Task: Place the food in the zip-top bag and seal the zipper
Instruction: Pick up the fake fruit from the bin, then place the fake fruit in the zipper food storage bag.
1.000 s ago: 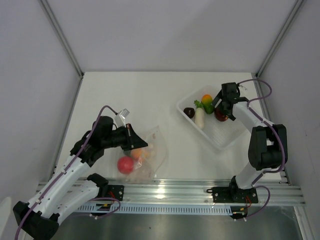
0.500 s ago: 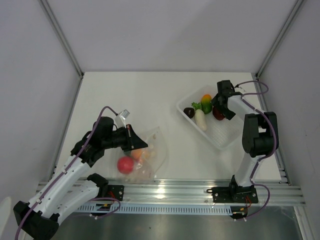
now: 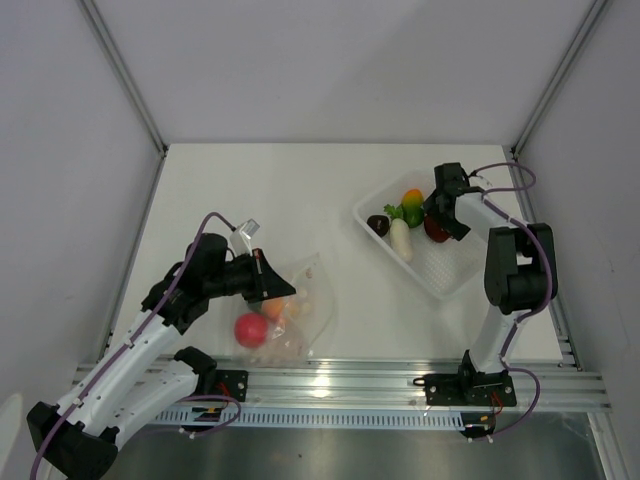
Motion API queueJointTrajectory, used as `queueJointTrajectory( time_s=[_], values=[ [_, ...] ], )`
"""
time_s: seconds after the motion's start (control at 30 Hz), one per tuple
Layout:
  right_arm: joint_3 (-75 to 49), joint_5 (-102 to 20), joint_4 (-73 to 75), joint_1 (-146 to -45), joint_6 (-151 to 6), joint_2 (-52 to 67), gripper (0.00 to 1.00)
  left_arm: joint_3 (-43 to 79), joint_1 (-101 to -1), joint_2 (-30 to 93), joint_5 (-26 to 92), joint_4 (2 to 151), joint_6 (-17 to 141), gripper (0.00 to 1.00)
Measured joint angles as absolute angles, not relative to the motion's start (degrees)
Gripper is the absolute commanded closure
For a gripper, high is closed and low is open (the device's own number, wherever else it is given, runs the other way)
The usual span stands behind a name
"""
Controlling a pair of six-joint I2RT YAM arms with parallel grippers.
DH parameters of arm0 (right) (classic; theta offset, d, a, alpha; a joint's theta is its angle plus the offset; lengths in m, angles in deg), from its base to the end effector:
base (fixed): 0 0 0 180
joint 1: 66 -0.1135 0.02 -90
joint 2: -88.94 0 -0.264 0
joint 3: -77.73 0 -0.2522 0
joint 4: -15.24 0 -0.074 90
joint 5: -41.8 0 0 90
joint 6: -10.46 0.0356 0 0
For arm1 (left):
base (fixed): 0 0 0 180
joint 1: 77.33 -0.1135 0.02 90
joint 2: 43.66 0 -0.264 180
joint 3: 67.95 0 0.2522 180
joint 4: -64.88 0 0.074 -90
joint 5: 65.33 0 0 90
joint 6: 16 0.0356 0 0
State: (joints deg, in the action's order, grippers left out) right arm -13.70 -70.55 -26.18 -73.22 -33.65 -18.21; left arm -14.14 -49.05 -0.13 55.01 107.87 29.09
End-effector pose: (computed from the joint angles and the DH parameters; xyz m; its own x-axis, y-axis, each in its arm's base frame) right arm 0.3890 0.0356 0.1928 -0.5460 0.6002 -0.5845 0.6673 0.7334 0.1298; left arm 0.1367 -0.0939 0.2837 -0.8900 -0.2131 -0.4032 0.2187 0.5764 -0.7874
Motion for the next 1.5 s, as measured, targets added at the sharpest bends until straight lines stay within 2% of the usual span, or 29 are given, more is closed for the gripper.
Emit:
queueJointTrajectory(
  time_s=[0.1, 0.17, 0.27, 0.3, 0.37, 0.6, 0.73, 0.9, 1.03, 1.17, 1.43, 1.5],
  values=[
    [-14.9, -70.11, -25.45, -73.2, -34.35, -17.08, 0.64, -14.14, -49.05, -0.13, 55.01, 107.85, 29.05, 0.99],
    [-15.78, -69.93, -25.5, -73.22, -34.77, -15.9, 0.69, -14.14, -49.05, -0.13, 55.01, 107.85, 29.05, 0.99],
    [-16.59, -69.69, -25.83, -73.2, -35.68, -13.54, 0.84, -14.14, -49.05, -0.13, 55.01, 107.85, 29.03, 0.99],
    [-16.87, -69.39, -25.8, -73.2, -36.14, -12.25, 0.94, -14.14, -49.05, -0.13, 55.04, 107.85, 29.03, 1.0],
    [-17.66, -68.32, -25.61, -73.2, -37.24, -8.92, 1.0, -14.14, -49.05, -0.04, 55.06, 107.76, 29.01, 0.99],
    [-25.28, -59.29, -20.69, -73.18, -43.86, 8.76, 1.0, -14.14, -49.05, 1.01, 55.12, 106.97, 28.98, 0.99],
    [-30.31, -47.92, -15.23, -74.18, -48.89, 18.53, 1.0, -14.14, -49.05, 1.75, 55.34, 106.6, 28.96, 0.99],
    [-33.98, -32.97, -9.91, -80.24, -53.96, 26.02, 1.0, -14.14, -49.05, 3.15, 55.91, 105.62, 28.81, 0.99],
    [-35.69, -23.75, -7.55, -89.31, -58.44, 29.83, 1.0, -14.14, -49.05, 3.68, 56.46, 105.03, 28.42, 0.99],
    [-37.79, -18.59, -5.02, -99.65, -60.95, 32.95, 0.92, -14.14, -49.05, 3.72, 56.63, 104.4, 28.0, 0.99],
    [-43.84, -19.05, -0.6, -113.53, -61.45, 31.9, 0.91, -14.14, -49.05, 3.76, 56.87, 104.33, 27.41, 0.99],
    [-44.98, -19.66, 0.53, -115.82, -61.26, 30.59, 0.87, -14.14, -49.05, 3.76, 56.89, 104.33, 27.32, 1.0]
  ],
)
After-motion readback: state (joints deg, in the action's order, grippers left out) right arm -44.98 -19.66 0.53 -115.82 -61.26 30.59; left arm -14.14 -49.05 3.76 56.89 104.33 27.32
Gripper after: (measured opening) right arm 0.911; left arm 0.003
